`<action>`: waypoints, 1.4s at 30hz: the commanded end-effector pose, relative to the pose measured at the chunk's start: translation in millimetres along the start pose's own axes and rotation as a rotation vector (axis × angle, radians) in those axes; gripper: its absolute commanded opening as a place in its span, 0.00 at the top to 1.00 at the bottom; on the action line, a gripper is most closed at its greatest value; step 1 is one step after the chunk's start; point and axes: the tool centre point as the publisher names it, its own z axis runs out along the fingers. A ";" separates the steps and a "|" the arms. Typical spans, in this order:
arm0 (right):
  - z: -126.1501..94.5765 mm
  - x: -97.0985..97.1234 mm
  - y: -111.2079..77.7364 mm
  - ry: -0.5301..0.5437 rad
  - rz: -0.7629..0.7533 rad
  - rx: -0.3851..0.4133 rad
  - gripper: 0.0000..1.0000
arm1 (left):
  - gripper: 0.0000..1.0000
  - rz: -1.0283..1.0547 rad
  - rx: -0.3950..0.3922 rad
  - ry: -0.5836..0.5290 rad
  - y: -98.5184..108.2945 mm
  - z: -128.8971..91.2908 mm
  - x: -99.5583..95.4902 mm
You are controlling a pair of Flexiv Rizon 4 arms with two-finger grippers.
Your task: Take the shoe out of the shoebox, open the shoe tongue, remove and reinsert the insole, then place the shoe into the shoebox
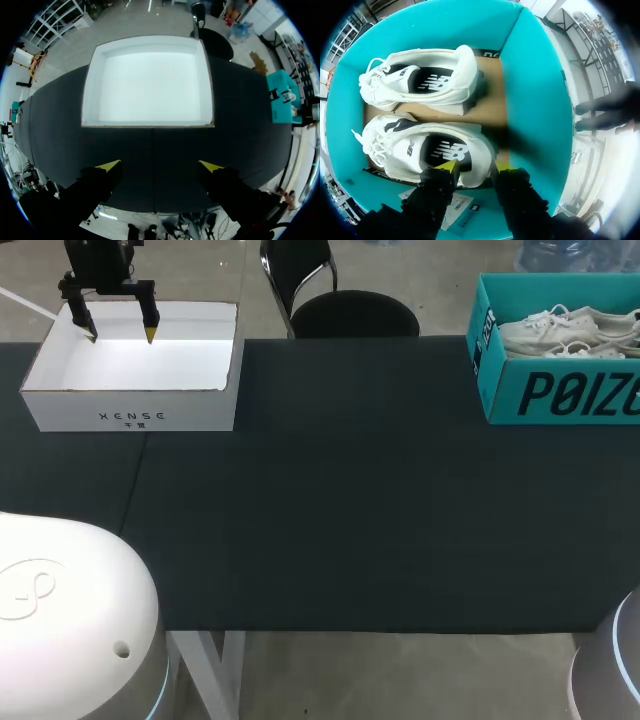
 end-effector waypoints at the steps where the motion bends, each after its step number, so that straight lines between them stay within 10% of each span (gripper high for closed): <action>1: -4.9 -1.7 -3.4 0.002 0.009 -0.016 1.00 | 0.00 0.000 0.000 0.000 0.0 0.0 0.0; 27: -134.8 3.3 3.0 -0.012 0.051 -0.188 1.00 | 0.00 0.000 0.000 0.000 0.0 0.0 0.0; 42: -242.6 33.2 -39.1 -0.020 0.063 -0.302 1.00 | 0.00 0.000 0.000 0.000 0.0 0.0 0.0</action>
